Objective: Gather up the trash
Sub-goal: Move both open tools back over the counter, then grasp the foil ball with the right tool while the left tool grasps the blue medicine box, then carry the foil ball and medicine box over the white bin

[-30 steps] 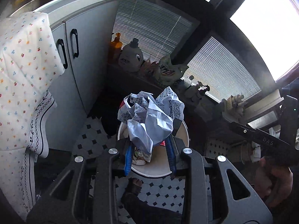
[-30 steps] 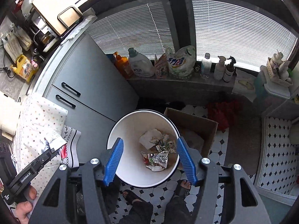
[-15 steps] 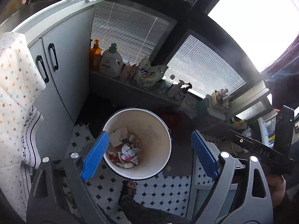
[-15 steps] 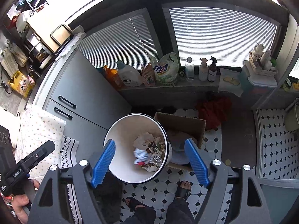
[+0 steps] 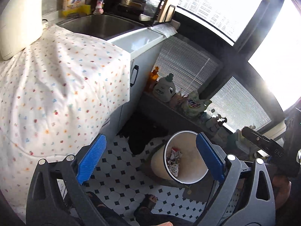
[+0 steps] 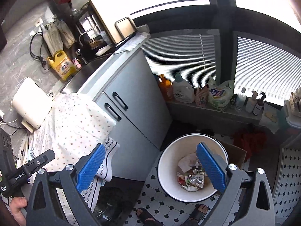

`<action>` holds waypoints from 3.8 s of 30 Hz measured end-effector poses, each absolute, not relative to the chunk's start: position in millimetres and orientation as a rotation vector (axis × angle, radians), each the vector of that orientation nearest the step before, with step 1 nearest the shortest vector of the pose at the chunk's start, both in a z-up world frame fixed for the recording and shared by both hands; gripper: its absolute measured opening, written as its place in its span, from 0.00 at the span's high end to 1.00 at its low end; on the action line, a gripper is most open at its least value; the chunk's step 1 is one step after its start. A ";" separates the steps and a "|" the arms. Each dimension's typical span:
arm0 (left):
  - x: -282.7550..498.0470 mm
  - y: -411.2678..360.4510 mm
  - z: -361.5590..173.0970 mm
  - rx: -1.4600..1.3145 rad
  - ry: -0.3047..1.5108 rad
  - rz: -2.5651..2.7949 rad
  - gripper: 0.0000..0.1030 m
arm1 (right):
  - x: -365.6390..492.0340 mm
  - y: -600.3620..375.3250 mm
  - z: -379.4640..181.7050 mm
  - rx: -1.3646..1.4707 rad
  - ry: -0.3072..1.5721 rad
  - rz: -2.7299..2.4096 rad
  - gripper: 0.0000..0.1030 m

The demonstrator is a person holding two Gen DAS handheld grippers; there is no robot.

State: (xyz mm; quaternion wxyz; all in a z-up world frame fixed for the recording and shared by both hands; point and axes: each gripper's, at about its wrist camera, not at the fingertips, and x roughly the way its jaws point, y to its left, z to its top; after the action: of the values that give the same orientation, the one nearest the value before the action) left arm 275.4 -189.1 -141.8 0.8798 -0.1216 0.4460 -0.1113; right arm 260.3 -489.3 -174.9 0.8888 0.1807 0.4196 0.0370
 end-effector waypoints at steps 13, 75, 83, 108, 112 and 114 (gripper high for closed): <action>229.7 -22.9 -121.5 -0.381 0.817 0.048 0.07 | 294.7 -333.2 -152.0 0.263 0.874 0.303 0.08; 152.6 253.1 -165.1 -0.533 0.751 0.416 0.34 | 331.8 64.7 -186.0 -0.086 0.977 0.697 0.23; 146.7 251.1 -160.0 -0.523 0.742 0.423 0.34 | 337.8 84.0 -192.6 -0.107 1.009 0.772 0.67; 272.6 30.7 -140.0 -0.347 0.802 0.024 0.34 | 330.9 -226.1 -157.7 0.149 0.944 0.385 0.67; 283.3 -24.7 -140.5 -0.315 0.827 -0.061 0.34 | 315.9 -291.9 -165.2 0.195 0.954 0.286 0.66; 287.0 -52.9 -140.8 -0.293 0.839 -0.102 0.34 | 308.8 -323.3 -169.3 0.222 0.959 0.236 0.66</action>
State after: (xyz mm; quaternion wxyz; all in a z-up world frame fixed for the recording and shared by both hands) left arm 287.0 -52.9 -140.8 0.9016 -0.1417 0.4056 -0.0495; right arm 308.8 -323.3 -169.3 0.8747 0.1061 0.4592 0.1132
